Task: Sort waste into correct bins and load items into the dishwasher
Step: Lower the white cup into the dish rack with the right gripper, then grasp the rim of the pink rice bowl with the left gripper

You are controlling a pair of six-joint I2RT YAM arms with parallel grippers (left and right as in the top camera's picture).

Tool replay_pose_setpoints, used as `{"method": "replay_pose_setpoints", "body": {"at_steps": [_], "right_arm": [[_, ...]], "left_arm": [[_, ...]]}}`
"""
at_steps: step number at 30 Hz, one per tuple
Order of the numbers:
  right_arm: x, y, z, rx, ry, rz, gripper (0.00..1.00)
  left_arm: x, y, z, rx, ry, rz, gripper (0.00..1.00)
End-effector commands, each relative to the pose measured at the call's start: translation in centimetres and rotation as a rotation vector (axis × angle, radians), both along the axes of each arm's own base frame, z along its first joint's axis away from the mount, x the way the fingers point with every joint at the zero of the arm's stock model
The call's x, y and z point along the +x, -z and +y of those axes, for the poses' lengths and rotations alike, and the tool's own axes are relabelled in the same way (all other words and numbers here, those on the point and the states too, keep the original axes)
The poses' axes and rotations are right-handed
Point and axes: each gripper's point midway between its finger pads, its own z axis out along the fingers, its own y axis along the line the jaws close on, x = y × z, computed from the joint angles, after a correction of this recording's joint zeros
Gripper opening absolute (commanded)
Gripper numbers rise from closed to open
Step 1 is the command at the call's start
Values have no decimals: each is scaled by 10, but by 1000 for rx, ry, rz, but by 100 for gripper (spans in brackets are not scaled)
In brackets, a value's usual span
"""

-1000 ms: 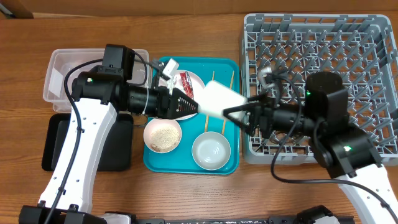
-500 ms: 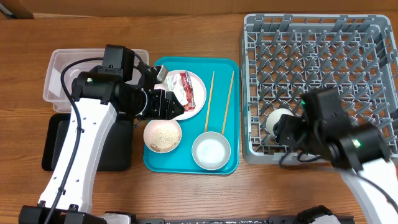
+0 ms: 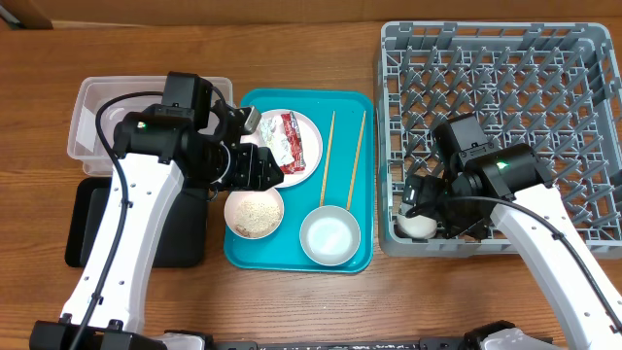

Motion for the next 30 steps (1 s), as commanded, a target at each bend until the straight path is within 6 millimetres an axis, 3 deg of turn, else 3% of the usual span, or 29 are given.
{"method": "replay_pose_setpoints", "body": {"at_steps": [1,7,10,13,17,19,21,25,30], "right_arm": [[18,-28,6,39,0,-122,100],[53,-95,18,137,-8,-420,100],[59,-127,24,203,-17,-561,100],[59,-147,28,245,-26,-635,100],[55,-149,29,259,-33,-638,100],[53,-146,32,272,-45,-622,100],[51,-145,34,281,-56,-614,100],[51,-144,34,272,-79,-618,100],[50,-143,34,267,-84,-615,100]], "left_arm": [[-1,1,-3,49,24,-20,68],[-8,24,2,251,-28,2,67],[-9,49,10,365,-103,13,66],[-12,81,7,402,-124,12,63],[-17,123,0,396,-107,13,56],[-20,138,-1,395,-107,21,55],[-21,146,-1,394,-108,30,47],[-21,143,-8,360,-105,39,40],[-12,118,-15,335,-103,31,40]]}}
